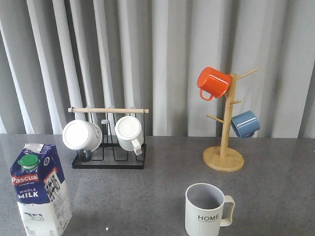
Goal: Place milk next to cup
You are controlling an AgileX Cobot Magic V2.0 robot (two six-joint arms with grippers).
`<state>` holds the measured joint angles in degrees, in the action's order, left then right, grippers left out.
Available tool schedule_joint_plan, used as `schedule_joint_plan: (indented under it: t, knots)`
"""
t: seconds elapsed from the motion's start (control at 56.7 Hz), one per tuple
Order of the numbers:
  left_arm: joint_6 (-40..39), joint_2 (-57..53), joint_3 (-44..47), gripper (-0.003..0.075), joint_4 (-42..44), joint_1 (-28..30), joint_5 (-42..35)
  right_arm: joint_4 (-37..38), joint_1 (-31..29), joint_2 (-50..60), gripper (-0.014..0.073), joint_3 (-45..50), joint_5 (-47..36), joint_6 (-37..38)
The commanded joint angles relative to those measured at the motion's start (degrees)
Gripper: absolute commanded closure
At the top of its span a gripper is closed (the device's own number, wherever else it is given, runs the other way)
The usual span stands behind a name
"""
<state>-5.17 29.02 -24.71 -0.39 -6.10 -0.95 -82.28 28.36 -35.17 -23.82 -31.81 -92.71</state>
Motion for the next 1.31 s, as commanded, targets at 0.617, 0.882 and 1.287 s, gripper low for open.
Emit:
schedule_joint_plan:
  t: [0.617,0.882,1.287]
  knots:
    - [-0.52,0.45,-1.99,0.0187,-0.4,-0.46,-4.44,67.84,-9.43,4.79,0.035,-1.41,21.1,66.66]
    - [-0.52,0.45,-1.99,0.0187,-0.4,-0.46,-4.44,71.71,-16.02,5.34,0.0388,-1.41,24.22,70.6]
    - [-0.52,0.45,-1.99,0.0187,-0.4,-0.46,-4.44,72.09,-22.89,2.41,0.0597,-1.41,22.64,78.65]
